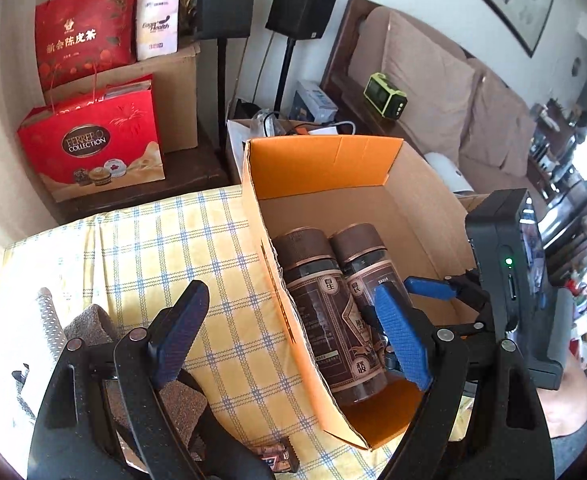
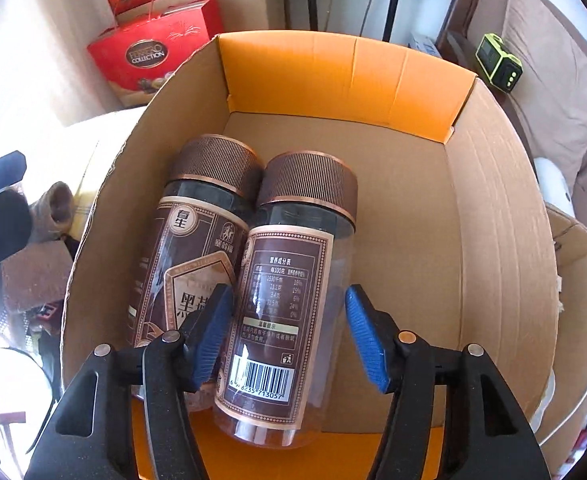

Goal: Organize objects
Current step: 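Withdraw both grippers from the box back toward the table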

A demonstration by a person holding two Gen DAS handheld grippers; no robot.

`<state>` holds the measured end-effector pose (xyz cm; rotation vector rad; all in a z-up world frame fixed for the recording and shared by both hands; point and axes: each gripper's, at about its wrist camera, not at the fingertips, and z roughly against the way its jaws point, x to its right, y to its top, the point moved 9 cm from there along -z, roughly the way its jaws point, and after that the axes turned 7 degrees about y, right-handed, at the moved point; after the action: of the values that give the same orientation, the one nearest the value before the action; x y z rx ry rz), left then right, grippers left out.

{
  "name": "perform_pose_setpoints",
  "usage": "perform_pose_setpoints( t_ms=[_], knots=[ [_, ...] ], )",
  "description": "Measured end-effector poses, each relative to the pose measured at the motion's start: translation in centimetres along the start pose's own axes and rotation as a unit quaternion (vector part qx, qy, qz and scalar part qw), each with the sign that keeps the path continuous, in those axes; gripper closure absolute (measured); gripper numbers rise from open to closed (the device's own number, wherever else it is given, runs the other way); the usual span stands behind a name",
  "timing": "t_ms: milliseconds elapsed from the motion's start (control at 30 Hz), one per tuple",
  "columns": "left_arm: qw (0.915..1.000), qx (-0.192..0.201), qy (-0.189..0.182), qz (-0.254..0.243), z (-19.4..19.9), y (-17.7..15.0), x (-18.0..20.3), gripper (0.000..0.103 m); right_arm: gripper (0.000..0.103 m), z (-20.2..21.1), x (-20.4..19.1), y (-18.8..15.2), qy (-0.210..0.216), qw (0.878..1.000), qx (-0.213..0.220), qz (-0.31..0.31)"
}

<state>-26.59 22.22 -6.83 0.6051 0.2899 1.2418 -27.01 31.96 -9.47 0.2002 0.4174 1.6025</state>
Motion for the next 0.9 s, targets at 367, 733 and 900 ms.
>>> perform_pose_setpoints(
  t_ms=[367,733,900],
  knots=[
    [0.9985,0.034,0.035,-0.024,4.3,-1.5,-2.6,0.017,0.03,5.0,-1.5,0.8,0.016,0.996,0.08,-0.027],
    [0.9949,0.047,0.088,0.015,8.2,-6.4,-11.8,0.016,0.027,8.6,-8.8,-0.4,0.06,0.991,0.119,0.016],
    [0.9919,0.038,0.107,0.057,8.9,-10.3,-16.8,0.016,0.027,8.4,-11.7,-1.3,0.07,0.99,0.119,0.035]
  ],
)
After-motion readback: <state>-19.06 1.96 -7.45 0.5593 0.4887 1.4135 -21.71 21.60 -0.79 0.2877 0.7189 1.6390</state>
